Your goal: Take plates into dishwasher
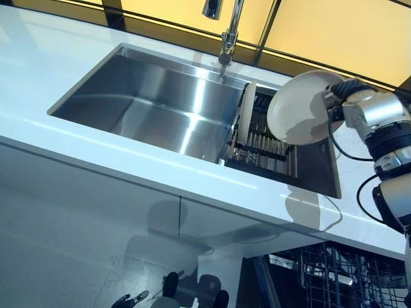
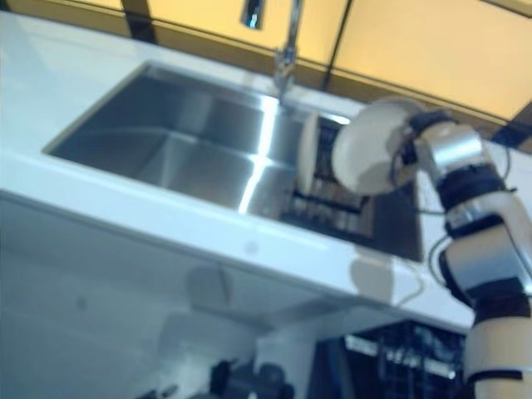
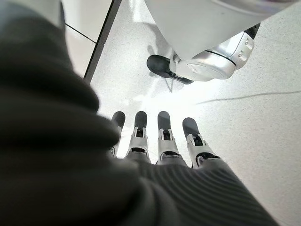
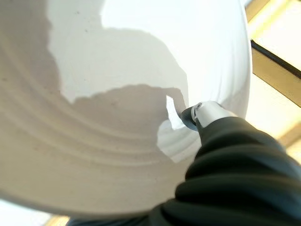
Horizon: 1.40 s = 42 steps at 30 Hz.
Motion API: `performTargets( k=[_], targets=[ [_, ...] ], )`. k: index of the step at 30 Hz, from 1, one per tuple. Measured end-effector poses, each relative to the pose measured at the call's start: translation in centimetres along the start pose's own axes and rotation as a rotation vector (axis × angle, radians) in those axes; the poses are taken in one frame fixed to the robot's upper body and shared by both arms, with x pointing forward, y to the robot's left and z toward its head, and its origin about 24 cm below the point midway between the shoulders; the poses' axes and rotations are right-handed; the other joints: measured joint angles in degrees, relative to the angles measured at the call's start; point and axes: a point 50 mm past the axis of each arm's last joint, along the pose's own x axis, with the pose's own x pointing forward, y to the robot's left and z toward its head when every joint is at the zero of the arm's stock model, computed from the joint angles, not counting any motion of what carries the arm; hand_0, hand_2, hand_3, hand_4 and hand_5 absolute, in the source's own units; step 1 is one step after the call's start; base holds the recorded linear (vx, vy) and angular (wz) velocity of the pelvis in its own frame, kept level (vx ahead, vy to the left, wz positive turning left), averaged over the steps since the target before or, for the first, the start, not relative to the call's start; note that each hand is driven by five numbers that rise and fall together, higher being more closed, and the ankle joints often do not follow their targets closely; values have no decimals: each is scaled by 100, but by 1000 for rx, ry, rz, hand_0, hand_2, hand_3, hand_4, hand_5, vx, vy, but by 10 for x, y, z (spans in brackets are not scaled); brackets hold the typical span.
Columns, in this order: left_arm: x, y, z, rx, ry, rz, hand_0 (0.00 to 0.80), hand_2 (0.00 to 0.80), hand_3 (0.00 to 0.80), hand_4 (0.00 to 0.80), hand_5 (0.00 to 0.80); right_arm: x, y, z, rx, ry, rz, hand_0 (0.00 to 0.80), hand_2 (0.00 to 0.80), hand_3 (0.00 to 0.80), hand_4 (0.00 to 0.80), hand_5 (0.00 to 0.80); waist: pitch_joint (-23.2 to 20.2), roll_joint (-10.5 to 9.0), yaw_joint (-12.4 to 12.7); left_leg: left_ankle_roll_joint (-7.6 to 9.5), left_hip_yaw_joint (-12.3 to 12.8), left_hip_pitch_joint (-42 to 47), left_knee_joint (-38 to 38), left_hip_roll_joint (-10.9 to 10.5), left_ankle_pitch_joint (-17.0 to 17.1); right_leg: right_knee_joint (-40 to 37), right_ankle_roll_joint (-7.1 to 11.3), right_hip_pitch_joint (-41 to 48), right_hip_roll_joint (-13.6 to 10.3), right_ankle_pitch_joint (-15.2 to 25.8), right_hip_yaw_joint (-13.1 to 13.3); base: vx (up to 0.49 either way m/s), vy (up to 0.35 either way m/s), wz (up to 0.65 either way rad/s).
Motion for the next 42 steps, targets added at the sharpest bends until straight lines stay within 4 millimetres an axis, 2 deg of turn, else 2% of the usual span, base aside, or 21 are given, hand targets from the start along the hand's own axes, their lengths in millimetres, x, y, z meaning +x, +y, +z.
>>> performTargets(
  k=[4, 6, 10, 14, 18, 19, 20, 25, 26, 29, 32, 36, 42],
  targets=[
    [0, 3, 0, 8, -1, 7, 0, 0, 0, 0, 0, -3, -21, 12, -86, -72, -87, 800, 800, 800, 800, 800, -95, -114, -87, -12, 74, 79, -1, 23, -18, -2, 0, 51, 14, 0, 65, 8, -19, -8],
    [-1, 5, -2, 11, 5, 13, 0, 0, 0, 0, 0, -4, -24, 18, -101, -89, -102, 800, 800, 800, 800, 800, -160, -165, -144, -13, 131, 106, -1, 31, -25, -6, 0, 62, 16, -1, 111, -10, -21, -14],
    [-2, 10, -8, 48, 28, 23, 0, 0, 0, 0, 0, -9, -31, 26, -236, -143, -158, 800, 800, 800, 800, 800, -543, -261, -211, -13, 363, 178, -2, 62, -82, -17, -1, 17, 27, 11, 339, -4, -15, -26],
    [-2, 9, -11, 64, 43, 18, 0, 0, 0, 0, 0, -15, -49, 32, -348, -198, -221, 800, 800, 800, 800, 800, -732, -230, -339, -1, 591, 277, -6, 80, -120, -14, -10, 9, 40, 62, 540, 16, -9, -29],
    [-4, 9, -20, 118, 90, 11, 0, 0, 0, 0, 0, -18, -63, 32, -414, -211, -260, 800, 800, 800, 800, 800, -881, -124, -625, 7, 787, 404, -12, 99, -167, -20, 3, 43, 41, 83, 737, 26, -21, -26],
    [-4, 9, -21, 118, 92, 11, 0, 0, 0, 0, 0, -18, -66, 31, -421, -207, -264, 800, 800, 800, 800, 800, -895, -110, -632, 5, 816, 422, -12, 104, -176, -22, 5, 43, 44, 82, 769, 15, -37, -33],
    [-4, 8, -20, 118, 89, 10, 0, 0, 0, 0, 0, -17, -75, 22, -438, -187, -282, 800, 800, 800, 800, 800, -929, -80, -647, -1, 923, 477, -14, 127, -212, -23, 18, 50, 57, 74, 852, 9, -42, -32],
    [-5, 9, -23, 118, 102, 4, 0, 0, 0, 0, 0, -13, -99, -19, -506, -77, -320, 800, 800, 800, 800, 800, -1044, 10, -827, -26, 1089, 472, -31, 188, -244, -24, -8, -41, 123, 100, 1020, -16, -57, -20],
    [-5, 9, -24, 118, 108, 1, 0, 0, 0, 0, 0, -12, -100, -28, -528, -62, -316, 800, 800, 800, 800, 800, -1051, 31, -926, -30, 1112, 466, -29, 201, -246, -25, -13, -61, 133, 103, 1062, -16, -75, -19],
    [-5, 8, -25, 147, 115, -10, 0, 0, 0, 0, 0, -11, -99, -47, -567, -41, -292, 800, 800, 800, 800, 800, -1053, 110, -966, -37, 1214, 464, -31, 222, -251, -24, -32, -117, 162, 126, 1154, 0, -52, -21],
    [-5, 7, -24, 156, 113, -15, 0, 0, 0, 0, 0, -12, -93, -66, -599, -43, -241, 800, 800, 800, 800, 800, -1049, 244, -1216, -55, 1279, 471, -36, 241, -266, -25, -34, -144, 189, 128, 1249, 1, -54, -11],
    [-4, 3, -20, 154, 100, -27, 0, 0, 0, 0, 0, -15, -88, -81, -590, -76, -194, 800, 800, 800, 800, 800, -946, 401, -1394, -71, 1429, 459, -38, 272, -280, -25, -38, -225, 226, 154, 1386, -30, -73, -19],
    [-2, -12, -13, 142, 72, -71, 0, 0, 0, 0, 0, -23, -94, -99, -627, -111, -189, 800, 800, 800, 800, 800, -745, 708, -1645, -49, 1626, 414, -37, 284, -339, -26, -28, -361, 236, 181, 1530, -47, -91, -17]
  ],
)
